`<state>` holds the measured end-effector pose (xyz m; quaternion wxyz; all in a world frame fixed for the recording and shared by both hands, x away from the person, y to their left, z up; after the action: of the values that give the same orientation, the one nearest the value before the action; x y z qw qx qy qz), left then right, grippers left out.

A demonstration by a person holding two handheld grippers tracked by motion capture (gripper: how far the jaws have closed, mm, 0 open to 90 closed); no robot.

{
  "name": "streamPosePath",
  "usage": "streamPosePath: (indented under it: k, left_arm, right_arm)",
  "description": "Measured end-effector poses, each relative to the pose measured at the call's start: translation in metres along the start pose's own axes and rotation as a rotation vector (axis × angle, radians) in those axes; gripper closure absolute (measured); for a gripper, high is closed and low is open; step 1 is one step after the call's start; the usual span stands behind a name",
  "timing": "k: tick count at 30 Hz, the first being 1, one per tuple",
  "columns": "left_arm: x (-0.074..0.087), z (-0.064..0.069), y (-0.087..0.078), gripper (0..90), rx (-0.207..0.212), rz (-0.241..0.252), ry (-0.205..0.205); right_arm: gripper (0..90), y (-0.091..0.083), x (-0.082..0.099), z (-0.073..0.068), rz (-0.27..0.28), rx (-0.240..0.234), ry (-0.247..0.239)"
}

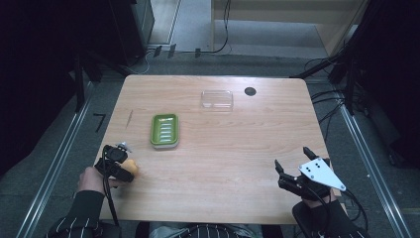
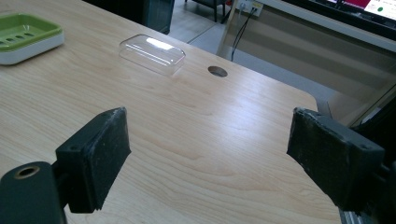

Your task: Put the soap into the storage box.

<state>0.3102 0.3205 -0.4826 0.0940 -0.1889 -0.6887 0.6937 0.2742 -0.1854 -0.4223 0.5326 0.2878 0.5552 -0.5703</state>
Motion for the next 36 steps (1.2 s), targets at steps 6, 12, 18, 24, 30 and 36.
streamPosePath:
  k: [6, 12, 18, 24, 30, 36]
  left_arm:
    - [-0.004, 0.001, -0.004, 39.3, 0.001, 0.008, 0.008]
    - [-0.011, 0.003, -0.007, 39.2, 0.000, 0.019, 0.023]
    - [-0.019, 0.005, -0.008, 39.2, 0.006, 0.014, 0.042]
    - [-0.025, 0.004, -0.010, 39.3, 0.004, 0.013, 0.057]
    - [-0.033, 0.003, -0.015, 39.3, 0.007, 0.017, 0.069]
    - [-0.039, 0.004, -0.018, 39.3, 0.008, 0.027, 0.081]
  right_arm:
    - [13.3, 0.000, 0.000, 0.000, -0.001, 0.001, 0.001]
    - [13.3, 0.000, 0.000, 0.000, -0.001, 0.000, 0.000]
    - [13.4, 0.000, 0.000, 0.000, -0.002, 0.000, 0.000]
    - [13.3, 0.000, 0.000, 0.000, -0.001, 0.000, -0.002]
    - [13.4, 0.000, 0.000, 0.000, -0.001, 0.001, -0.003]
    - [13.3, 0.000, 0.000, -0.001, -0.002, 0.000, -0.002]
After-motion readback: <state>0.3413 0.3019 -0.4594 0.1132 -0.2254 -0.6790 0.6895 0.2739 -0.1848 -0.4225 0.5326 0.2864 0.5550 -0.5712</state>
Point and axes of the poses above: each handheld gripper's, and its own axes: y roughly forward along the jaws, x roughly out of its underside, z roughly to its right, the point moved 5 cm from there along y, roughly forward along the jaws, and after that the axes turned 5 degrees about x, right-handed, at the moved point
